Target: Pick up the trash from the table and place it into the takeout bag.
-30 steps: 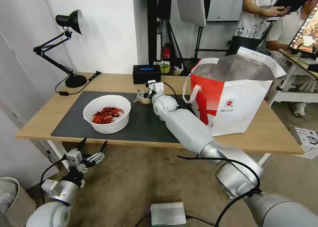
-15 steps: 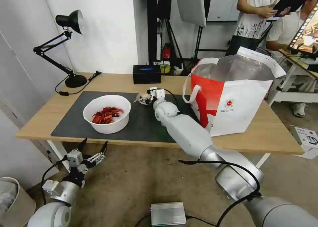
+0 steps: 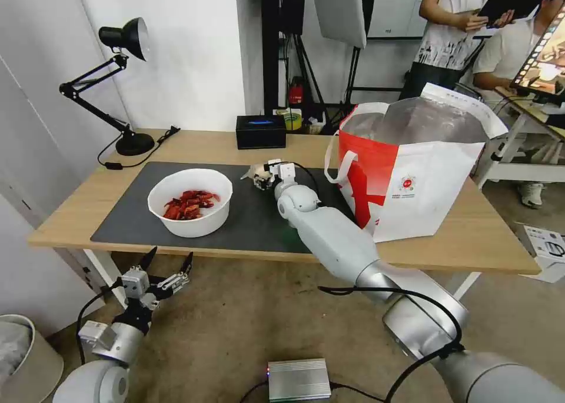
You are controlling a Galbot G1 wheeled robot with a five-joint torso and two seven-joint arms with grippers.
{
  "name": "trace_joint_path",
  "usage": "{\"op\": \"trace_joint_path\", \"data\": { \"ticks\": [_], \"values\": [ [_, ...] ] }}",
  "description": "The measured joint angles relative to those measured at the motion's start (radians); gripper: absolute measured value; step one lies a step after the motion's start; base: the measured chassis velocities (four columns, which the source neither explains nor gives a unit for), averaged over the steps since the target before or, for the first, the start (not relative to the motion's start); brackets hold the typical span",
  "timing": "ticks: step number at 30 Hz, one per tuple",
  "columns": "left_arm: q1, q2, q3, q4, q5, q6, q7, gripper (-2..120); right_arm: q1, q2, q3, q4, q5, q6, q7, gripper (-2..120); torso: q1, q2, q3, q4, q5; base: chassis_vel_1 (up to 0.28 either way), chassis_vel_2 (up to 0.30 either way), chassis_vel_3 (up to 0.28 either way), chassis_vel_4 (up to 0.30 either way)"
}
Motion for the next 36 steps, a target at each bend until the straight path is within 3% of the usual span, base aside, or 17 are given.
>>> {"op": "trace_joint_path", "data": {
  "ticks": [6,12,24,36],
  "values": [
    [0.001,-0.005,0.001,0.001,0.001,-0.002,0.012,100,-0.002,0.000,0.002,-0.006,-0.004,0.008,-0.003,30,0.000,0.000,0.000,0.0000,0.0000,0.000,0.000,0.000,0.000],
    [0.000,-0.004,0.001,0.003,0.001,-0.003,0.013,100,-0.004,0.000,0.003,-0.008,-0.005,0.009,-0.003,14,0.000,0.000,0.000,0.0000,0.0000,0.000,0.000,0.000,0.000],
    [-0.002,0.008,-0.005,0.003,-0.009,-0.003,0.013,100,-0.030,-0.006,0.003,0.030,-0.029,0.026,-0.001,10,0.000,0.000,0.000,0.0000,0.0000,0.000,0.000,0.000,0.000],
    [-0.009,0.017,-0.006,0.002,-0.012,0.001,0.013,100,-0.070,-0.130,-0.042,0.285,-0.014,0.032,0.027,3,0.000,0.000,0.000,0.0001,0.0000,0.000,0.000,0.000,0.000]
  ]
}}
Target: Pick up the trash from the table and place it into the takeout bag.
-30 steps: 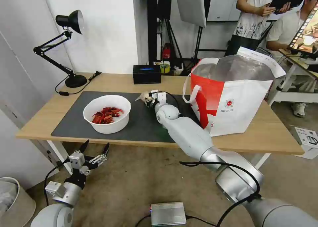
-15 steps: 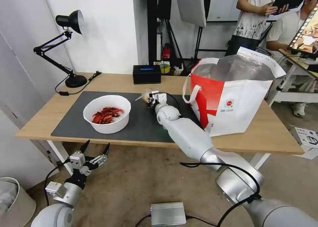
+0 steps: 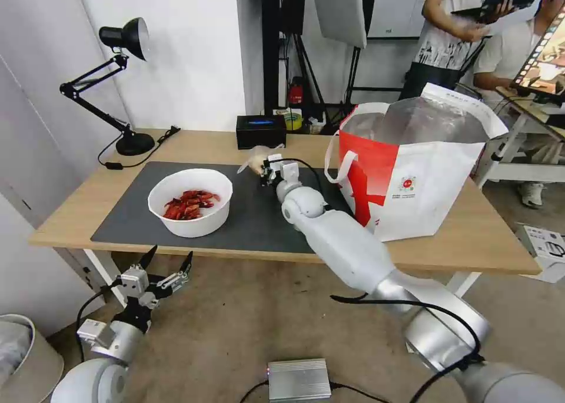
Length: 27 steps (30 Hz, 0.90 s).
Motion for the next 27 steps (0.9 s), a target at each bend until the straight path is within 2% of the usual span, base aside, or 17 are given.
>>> {"op": "trace_joint_path", "data": {
  "ticks": [5,10,11,13,17,19,21,24,25,27],
  "values": [
    [0.001,0.007,-0.004,-0.001,-0.002,0.002,-0.001,100,-0.025,-0.050,-0.005,0.077,-0.007,0.006,0.003,2,0.000,0.000,0.000,-0.0002,0.0002,0.000,0.000,0.000,0.000],
    [0.004,0.015,-0.009,-0.002,-0.003,0.003,-0.001,100,-0.085,-0.163,-0.011,0.253,-0.020,0.027,0.003,2,0.000,0.000,0.000,-0.0003,0.0002,0.000,0.000,0.000,0.000],
    [0.004,0.015,-0.009,-0.002,-0.003,0.003,-0.001,100,-0.085,-0.163,-0.011,0.253,-0.020,0.027,0.003,2,0.000,0.000,0.000,-0.0003,0.0002,0.000,0.000,0.000,0.000],
    [0.007,0.016,-0.009,-0.003,-0.003,0.003,-0.002,100,-0.115,-0.217,-0.008,0.347,-0.027,0.049,-0.003,2,0.000,0.000,0.000,-0.0003,0.0001,0.000,0.000,0.000,0.000],
    [0.009,0.017,-0.009,-0.004,-0.002,0.003,-0.001,100,-0.141,-0.258,0.003,0.425,-0.037,0.068,-0.010,2,0.000,0.000,0.000,-0.0002,0.0001,0.000,0.000,0.000,0.000],
    [0.009,0.018,-0.008,-0.009,0.000,0.004,-0.002,100,-0.174,-0.303,0.024,0.507,-0.054,0.096,-0.023,2,0.000,0.000,0.000,-0.0001,0.0002,0.000,0.000,0.000,0.000],
    [0.009,0.018,-0.008,-0.009,0.000,0.004,-0.002,100,-0.174,-0.303,0.024,0.507,-0.054,0.096,-0.023,2,0.000,0.000,0.000,-0.0001,0.0002,0.000,0.000,0.000,0.000],
    [0.010,0.018,-0.008,-0.016,0.003,0.007,-0.002,100,-0.266,-0.401,0.091,0.656,-0.096,0.143,-0.045,2,0.000,0.000,0.000,-0.0001,0.0001,0.000,0.000,0.000,0.000],
    [0.010,0.018,-0.008,-0.016,0.003,0.007,-0.002,100,-0.266,-0.401,0.091,0.656,-0.096,0.143,-0.045,2,0.000,0.000,0.000,-0.0001,0.0001,0.000,0.000,0.000,0.000],
    [0.012,0.018,-0.006,-0.017,0.006,0.008,-0.001,100,-0.365,-0.468,0.157,0.746,-0.118,0.166,-0.062,2,0.000,0.000,0.000,-0.0001,0.0002,0.000,0.000,0.000,0.000]
  ]
}}
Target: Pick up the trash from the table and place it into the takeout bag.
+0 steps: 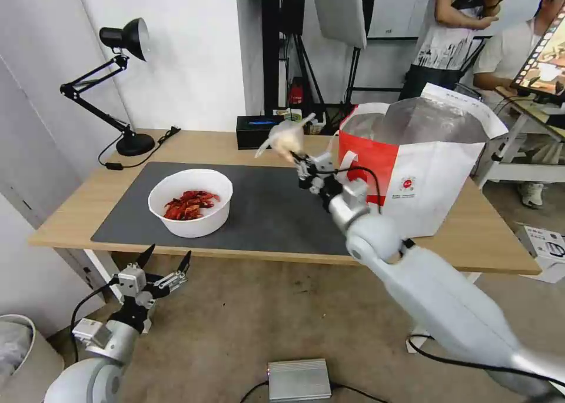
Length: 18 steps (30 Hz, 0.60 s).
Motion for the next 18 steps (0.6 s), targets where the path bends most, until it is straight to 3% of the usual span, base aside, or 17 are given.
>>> {"op": "trace_joint_path", "data": {
  "ticks": [8,18],
  "values": [
    [0.001,-0.002,0.011,-0.002,0.008,0.000,0.000,100,-0.217,-0.129,0.189,0.160,-0.064,0.062,-0.038,2,0.000,0.000,0.000,-0.0001,-0.0002,0.000,0.000,0.000,0.000],
    [0.004,-0.005,0.010,-0.006,0.010,0.000,0.001,100,-0.440,-0.119,0.348,0.254,-0.099,0.137,-0.078,2,0.000,0.000,0.000,0.0000,-0.0001,0.000,0.000,0.000,0.000]
  ]
}}
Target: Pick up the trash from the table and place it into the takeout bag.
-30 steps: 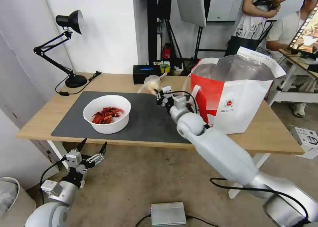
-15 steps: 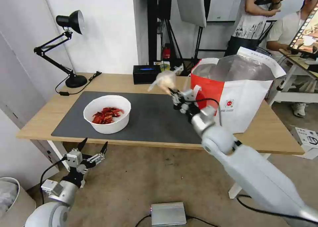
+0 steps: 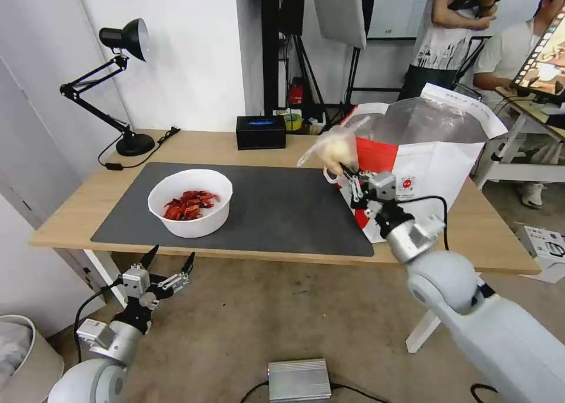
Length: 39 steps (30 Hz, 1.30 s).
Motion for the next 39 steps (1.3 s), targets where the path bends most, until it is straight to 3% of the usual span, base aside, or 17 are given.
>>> {"op": "trace_joint_path", "data": {
  "ticks": [11,20,27,34,39],
  "values": [
    [0.011,-0.005,-0.001,-0.012,0.000,-0.001,0.000,100,-0.185,0.148,0.165,0.043,-0.054,0.098,-0.067,2,0.000,0.000,0.000,0.0000,-0.0001,0.000,0.000,0.000,0.000],
    [0.022,-0.007,-0.001,-0.016,0.004,-0.005,0.002,100,-0.232,0.225,0.349,0.096,0.047,0.150,-0.098,2,0.000,0.000,0.000,0.0000,-0.0002,0.000,0.000,0.000,0.000],
    [0.027,-0.010,0.002,-0.022,0.010,-0.007,0.003,100,-0.171,0.177,0.403,0.108,0.138,0.123,-0.026,1,0.000,0.000,0.000,-0.0001,0.0000,0.000,0.000,0.000,0.000],
    [0.028,-0.010,0.005,-0.028,0.017,-0.007,0.003,100,-0.034,0.092,0.405,0.088,0.223,0.017,0.100,1,0.000,0.000,0.000,0.0001,0.0000,0.000,0.000,0.000,0.000],
    [0.026,-0.015,0.006,-0.029,0.020,-0.007,0.004,100,0.076,-0.014,0.386,0.036,0.289,-0.093,0.176,1,0.000,0.000,0.000,0.0000,0.0001,0.000,0.000,0.000,0.000]
  ]
}}
